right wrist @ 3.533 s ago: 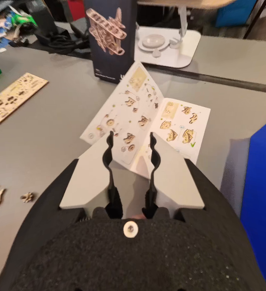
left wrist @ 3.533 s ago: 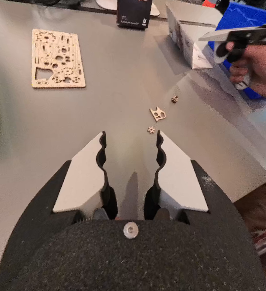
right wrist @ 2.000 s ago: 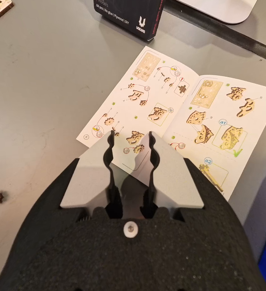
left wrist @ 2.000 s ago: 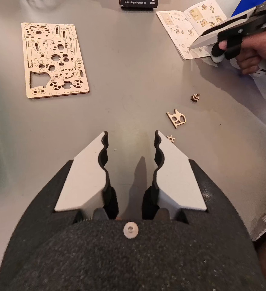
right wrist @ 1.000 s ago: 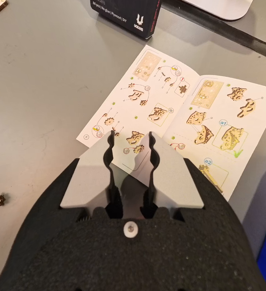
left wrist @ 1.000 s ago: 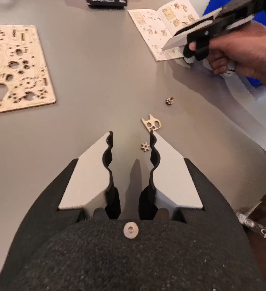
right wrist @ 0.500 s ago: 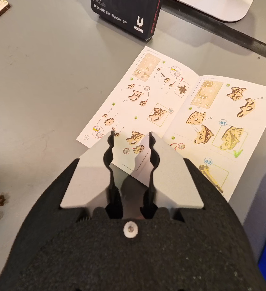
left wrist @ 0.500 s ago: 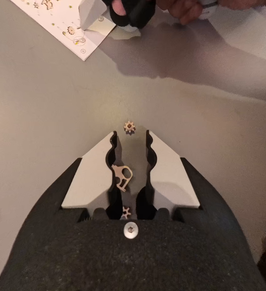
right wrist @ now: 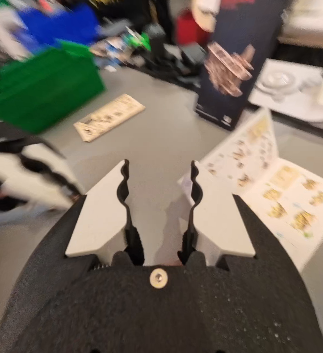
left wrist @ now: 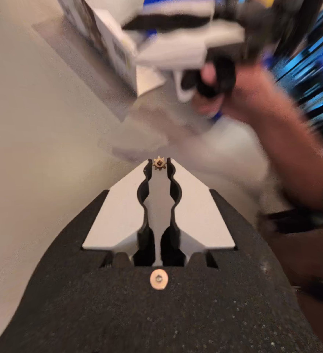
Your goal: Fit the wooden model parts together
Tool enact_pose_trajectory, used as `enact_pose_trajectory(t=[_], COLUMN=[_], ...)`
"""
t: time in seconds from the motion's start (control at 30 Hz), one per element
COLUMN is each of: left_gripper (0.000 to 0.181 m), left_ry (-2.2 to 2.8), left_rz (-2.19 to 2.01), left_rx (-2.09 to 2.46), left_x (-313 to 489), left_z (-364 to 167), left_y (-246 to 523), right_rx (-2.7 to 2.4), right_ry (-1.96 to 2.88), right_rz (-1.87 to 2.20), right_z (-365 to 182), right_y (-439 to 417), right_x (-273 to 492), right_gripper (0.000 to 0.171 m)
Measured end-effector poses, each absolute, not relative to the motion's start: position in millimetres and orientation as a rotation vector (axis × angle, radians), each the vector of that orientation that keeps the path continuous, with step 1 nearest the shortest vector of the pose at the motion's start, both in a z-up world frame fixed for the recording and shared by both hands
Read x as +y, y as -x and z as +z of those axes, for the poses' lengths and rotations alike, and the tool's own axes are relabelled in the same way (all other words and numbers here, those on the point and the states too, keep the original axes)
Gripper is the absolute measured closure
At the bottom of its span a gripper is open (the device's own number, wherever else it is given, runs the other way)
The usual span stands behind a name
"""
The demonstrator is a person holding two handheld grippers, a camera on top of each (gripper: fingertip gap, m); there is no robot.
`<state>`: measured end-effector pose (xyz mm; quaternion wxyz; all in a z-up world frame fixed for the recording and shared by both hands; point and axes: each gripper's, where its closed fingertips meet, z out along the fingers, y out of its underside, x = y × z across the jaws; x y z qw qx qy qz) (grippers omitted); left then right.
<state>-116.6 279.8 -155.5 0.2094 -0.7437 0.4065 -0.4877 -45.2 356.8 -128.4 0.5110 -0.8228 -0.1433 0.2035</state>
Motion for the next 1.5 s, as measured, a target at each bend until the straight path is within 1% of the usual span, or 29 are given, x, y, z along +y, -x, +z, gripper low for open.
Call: enact_pose_trajectory(t=[0.03,0.13,0.2,0.27,0.37,0.5,0.87,0.93,1.0,1.1,1.13,1.17,1.2,1.27,1.37,1.4,1.43,1.5], left_gripper=[0.168,0.167,0.168,0.168,0.168,0.168,0.168,0.168,0.168,0.168,0.162,0.149,0.143,0.142,0.141,0.137,0.135,0.132], left_ry=[2.049,1.972,1.933,1.904,1.913,1.952,1.975,1.975,1.98,1.97,1.966,1.961,1.958,2.013,2.119,2.12,2.101,2.049], left_rz=[-1.535,-1.92,-2.059,-2.193,-2.312,-2.384,-2.43,-2.44,-2.442,-2.433,-2.414,-2.386,-2.331,-2.05,-1.376,-1.158,-0.988,-0.794], left_rx=[1.009,0.765,0.677,0.61,0.543,0.488,0.462,0.456,0.458,0.487,0.507,0.526,0.554,0.722,1.144,1.279,1.394,1.562], left_x=[281,284,284,281,277,270,258,256,254,253,255,261,269,281,290,291,290,284], left_z=[-139,-106,-95,-86,-82,-84,-85,-86,-87,-86,-86,-85,-85,-100,-150,-165,-177,-192], left_y=[118,127,133,137,140,140,135,133,130,130,132,137,143,158,182,190,196,199], right_rx=[-0.406,-0.605,-0.687,-0.692,-0.679,-0.675,-0.713,-0.713,-0.716,-0.708,-0.696,-0.689,-0.688,-0.694,-0.733,-0.741,-0.751,-0.76], right_ry=[1.897,1.753,1.713,1.648,1.587,1.529,1.557,1.562,1.561,1.554,1.555,1.562,1.577,1.628,1.759,1.796,1.828,1.862], right_rz=[0.544,0.533,0.503,0.517,0.522,0.421,0.353,0.346,0.338,0.339,0.332,0.334,0.342,0.346,0.372,0.377,0.379,0.388], right_z=[-116,-107,-109,-101,-92,-80,-90,-92,-93,-92,-91,-92,-94,-102,-129,-137,-143,-151], right_y=[58,92,114,132,146,149,146,146,145,142,139,136,132,124,116,114,112,111], right_x=[342,304,286,274,264,263,265,266,266,265,266,266,266,266,266,266,265,265], right_gripper=[0.108,0.108,0.114,0.127,0.131,0.142,0.146,0.148,0.156,0.156,0.156,0.156,0.156,0.156,0.156,0.156,0.156,0.156])
